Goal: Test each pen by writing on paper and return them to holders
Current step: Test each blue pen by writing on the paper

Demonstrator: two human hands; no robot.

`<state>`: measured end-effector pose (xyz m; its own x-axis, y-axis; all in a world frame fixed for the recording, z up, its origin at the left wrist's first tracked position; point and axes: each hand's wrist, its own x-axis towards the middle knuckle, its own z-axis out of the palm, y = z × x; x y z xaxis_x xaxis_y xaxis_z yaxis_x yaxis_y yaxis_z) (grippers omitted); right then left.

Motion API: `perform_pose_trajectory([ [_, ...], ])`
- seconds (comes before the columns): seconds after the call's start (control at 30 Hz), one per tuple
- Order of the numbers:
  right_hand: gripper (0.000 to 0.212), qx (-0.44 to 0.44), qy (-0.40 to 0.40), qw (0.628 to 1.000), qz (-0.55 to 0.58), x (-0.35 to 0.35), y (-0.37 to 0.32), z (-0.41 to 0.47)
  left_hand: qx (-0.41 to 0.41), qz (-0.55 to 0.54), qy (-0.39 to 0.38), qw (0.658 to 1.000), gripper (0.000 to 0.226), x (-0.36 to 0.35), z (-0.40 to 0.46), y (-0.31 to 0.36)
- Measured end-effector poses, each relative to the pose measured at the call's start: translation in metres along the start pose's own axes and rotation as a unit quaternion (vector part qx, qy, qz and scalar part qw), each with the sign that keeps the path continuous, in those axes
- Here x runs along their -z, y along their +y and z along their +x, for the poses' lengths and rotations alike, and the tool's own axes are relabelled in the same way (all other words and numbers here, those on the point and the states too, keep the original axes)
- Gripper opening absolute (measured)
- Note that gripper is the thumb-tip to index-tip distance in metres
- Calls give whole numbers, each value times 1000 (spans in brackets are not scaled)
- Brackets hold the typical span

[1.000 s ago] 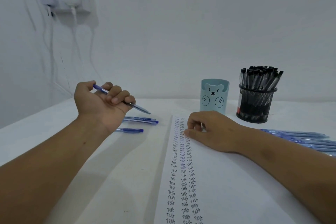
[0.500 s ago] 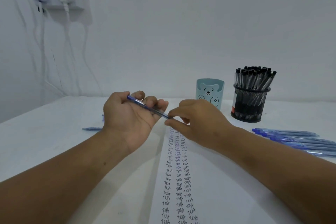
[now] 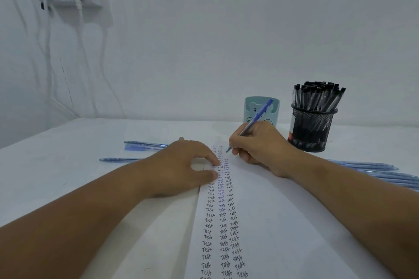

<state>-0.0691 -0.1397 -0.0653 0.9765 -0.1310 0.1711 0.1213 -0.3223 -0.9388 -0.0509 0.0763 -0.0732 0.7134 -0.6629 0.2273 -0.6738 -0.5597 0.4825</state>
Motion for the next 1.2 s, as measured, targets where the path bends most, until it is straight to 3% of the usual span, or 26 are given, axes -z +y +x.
perform_pose_trajectory([
  [0.6,16,12,-15,993,-115,-3,9,5,23,-8,-19,1000,24,2,2,-11],
  [1.2,18,38,-4,991,-129,-4,10,3,30,-26,-24,999,25,2,1,-12],
])
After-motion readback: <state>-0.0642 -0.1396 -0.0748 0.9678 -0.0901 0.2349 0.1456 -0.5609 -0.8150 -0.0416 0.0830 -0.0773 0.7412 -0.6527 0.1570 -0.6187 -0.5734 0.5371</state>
